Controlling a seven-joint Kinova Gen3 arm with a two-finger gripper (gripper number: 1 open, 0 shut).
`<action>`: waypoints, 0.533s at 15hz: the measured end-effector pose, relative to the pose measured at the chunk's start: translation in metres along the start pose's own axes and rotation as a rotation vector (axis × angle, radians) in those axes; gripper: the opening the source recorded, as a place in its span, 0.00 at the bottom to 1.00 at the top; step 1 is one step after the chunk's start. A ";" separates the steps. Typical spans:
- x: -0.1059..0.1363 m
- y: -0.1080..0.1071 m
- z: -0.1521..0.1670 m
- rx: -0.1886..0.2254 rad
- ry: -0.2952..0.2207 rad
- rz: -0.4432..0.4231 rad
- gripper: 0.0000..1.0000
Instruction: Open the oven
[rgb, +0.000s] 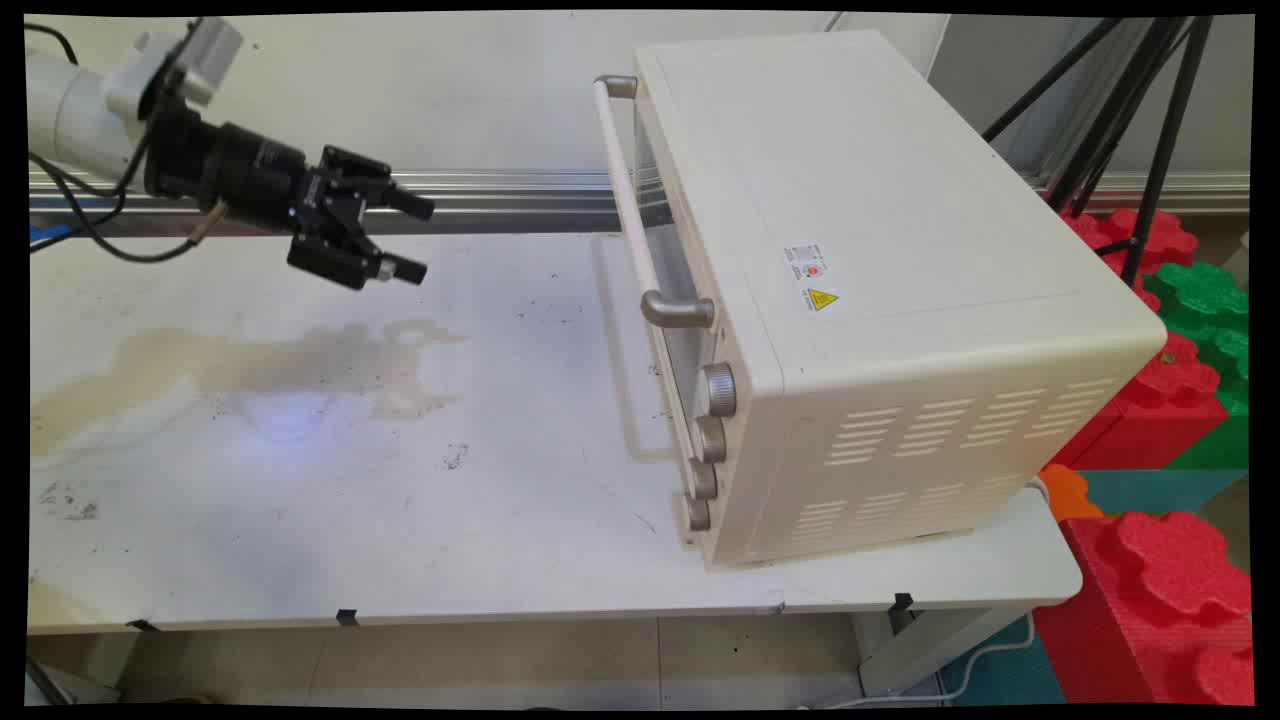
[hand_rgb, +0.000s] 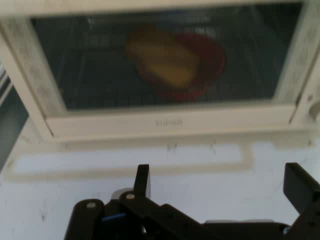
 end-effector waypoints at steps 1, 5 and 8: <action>0.004 0.000 0.000 0.000 0.014 -0.003 1.00; 0.028 0.000 0.002 -0.003 0.100 -0.017 1.00; 0.046 -0.001 0.008 -0.004 0.153 -0.020 1.00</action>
